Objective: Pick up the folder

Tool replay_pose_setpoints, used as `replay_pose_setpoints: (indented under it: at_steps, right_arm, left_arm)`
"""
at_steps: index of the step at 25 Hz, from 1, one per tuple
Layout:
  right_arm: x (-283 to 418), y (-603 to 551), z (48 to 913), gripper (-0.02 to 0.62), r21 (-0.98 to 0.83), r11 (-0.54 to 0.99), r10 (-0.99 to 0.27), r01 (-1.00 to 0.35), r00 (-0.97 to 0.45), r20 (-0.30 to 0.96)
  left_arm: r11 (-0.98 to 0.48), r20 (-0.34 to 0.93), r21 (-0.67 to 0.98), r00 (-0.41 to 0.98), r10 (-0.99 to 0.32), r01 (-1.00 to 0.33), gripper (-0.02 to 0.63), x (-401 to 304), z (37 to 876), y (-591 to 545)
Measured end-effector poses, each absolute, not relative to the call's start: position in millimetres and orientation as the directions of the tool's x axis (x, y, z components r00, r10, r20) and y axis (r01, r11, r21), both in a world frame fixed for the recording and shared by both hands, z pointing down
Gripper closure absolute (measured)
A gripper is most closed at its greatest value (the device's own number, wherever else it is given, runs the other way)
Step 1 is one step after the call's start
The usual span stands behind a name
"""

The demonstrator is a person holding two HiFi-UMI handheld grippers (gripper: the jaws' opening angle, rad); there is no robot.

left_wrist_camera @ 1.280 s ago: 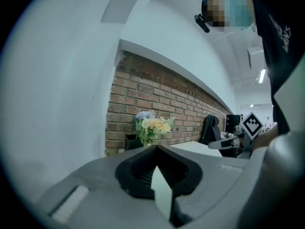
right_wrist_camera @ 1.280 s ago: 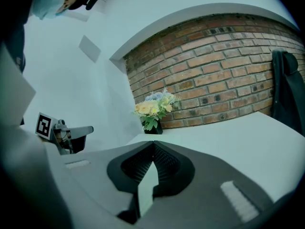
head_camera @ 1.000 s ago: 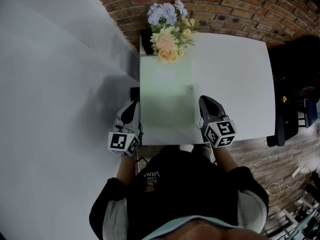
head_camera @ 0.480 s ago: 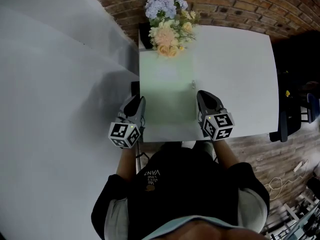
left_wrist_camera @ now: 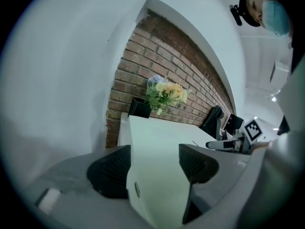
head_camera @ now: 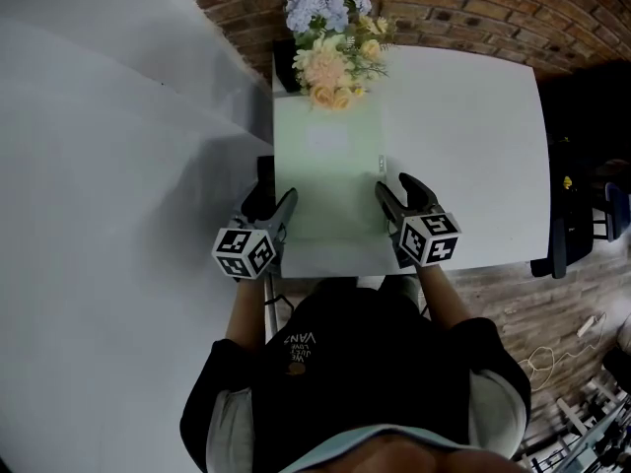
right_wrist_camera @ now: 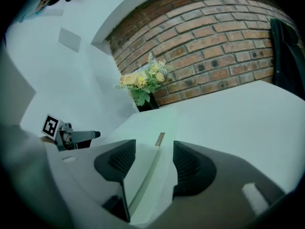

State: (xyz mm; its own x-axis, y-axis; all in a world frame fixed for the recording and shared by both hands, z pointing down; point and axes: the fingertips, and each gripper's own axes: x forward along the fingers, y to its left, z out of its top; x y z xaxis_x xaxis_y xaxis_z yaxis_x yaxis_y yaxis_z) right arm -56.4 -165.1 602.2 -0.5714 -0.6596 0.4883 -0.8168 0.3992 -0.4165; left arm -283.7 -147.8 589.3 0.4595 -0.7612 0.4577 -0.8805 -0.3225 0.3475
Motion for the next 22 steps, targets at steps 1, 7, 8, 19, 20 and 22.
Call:
replay_pose_setpoints:
  at_steps: [1, 7, 8, 19, 20, 22]
  right_arm:
    - [-57, -165, 604, 0.355, -0.426, 0.394, -0.655, -0.814, -0.574, 0.492]
    - [-63, -164, 617, 0.27, -0.513, 0.351, -0.611, -0.784, -0.606, 0.508]
    - [-64, -164, 618, 0.258, -0.534, 0.339, -0.604, -0.774, -0.615, 0.508]
    - [-74, -164, 638, 0.179, -0.614, 0.286, -0.526, -0.736, -0.656, 0.541]
    - [-75, -164, 639, 0.179, -0.616, 0.283, -0.521, -0.735, -0.657, 0.544]
    - [-76, -165, 643, 0.179, -0.622, 0.278, -0.51, -0.732, -0.661, 0.55]
  left_arm:
    - [-0.32, 0.465, 0.355, 0.463, -0.754, -0.878, 0.289, -283, 592, -148]
    - [-0.293, 0.492, 0.424, 0.49, -0.72, -0.857, 0.24, -282, 605, -149]
    - [-0.289, 0.491, 0.441, 0.497, -0.715, -0.85, 0.226, -281, 607, -150]
    - [-0.249, 0.518, 0.559, 0.567, -0.64, -0.791, 0.163, -272, 627, -152]
    - [-0.251, 0.525, 0.558, 0.571, -0.63, -0.791, 0.163, -271, 629, -152]
    - [-0.255, 0.538, 0.558, 0.578, -0.613, -0.79, 0.163, -269, 633, -151]
